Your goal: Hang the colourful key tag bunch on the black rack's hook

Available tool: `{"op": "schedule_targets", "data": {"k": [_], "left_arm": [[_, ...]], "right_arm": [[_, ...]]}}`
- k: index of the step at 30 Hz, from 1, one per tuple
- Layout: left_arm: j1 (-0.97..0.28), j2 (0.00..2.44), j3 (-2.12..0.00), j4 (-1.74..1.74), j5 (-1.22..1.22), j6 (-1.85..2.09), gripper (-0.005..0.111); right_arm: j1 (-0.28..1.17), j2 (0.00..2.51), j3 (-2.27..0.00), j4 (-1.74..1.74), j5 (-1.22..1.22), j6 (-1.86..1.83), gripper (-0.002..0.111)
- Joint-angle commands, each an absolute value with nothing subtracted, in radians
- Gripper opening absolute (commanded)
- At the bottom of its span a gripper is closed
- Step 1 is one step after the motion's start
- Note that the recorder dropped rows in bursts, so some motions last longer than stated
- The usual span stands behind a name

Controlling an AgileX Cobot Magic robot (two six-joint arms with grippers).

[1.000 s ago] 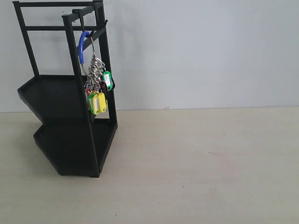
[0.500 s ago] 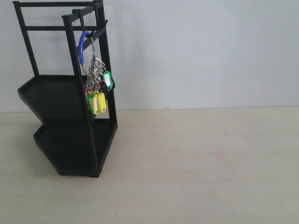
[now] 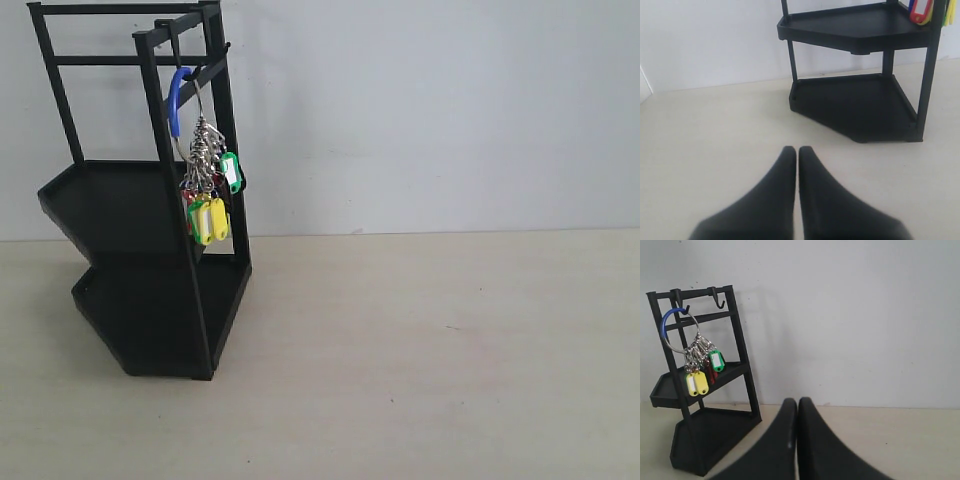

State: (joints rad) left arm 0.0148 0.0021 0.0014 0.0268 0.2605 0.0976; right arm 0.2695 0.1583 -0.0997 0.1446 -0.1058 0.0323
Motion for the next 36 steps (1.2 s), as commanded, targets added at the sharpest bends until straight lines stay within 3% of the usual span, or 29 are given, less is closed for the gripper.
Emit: {"op": "schedule_targets", "data": {"k": [1, 6, 13, 16, 24, 36], "left_arm": [[0.014, 0.0, 0.0, 0.023, 0.251, 0.097, 0.004], [0.014, 0.0, 0.0, 0.023, 0.251, 0.097, 0.004], [0.014, 0.0, 0.0, 0.023, 0.251, 0.097, 0.004], [0.014, 0.0, 0.0, 0.023, 0.253, 0.097, 0.004], [0.014, 0.0, 0.0, 0.023, 0.251, 0.097, 0.004], [0.014, 0.0, 0.0, 0.023, 0.251, 0.097, 0.004]], "right_arm": [[0.265, 0.153, -0.094, 0.15, -0.093, 0.017, 0.0], [0.265, 0.15, -0.094, 0.149, -0.078, -0.02, 0.0], [0.069, 0.0, 0.0, 0.149, 0.0, -0.032, 0.0], [0.02, 0.0, 0.0, 0.135, 0.146, -0.044, 0.0], [-0.02, 0.0, 0.0, 0.131, 0.331, -0.035, 0.0], [-0.02, 0.0, 0.0, 0.146, 0.331, -0.028, 0.0]]}}
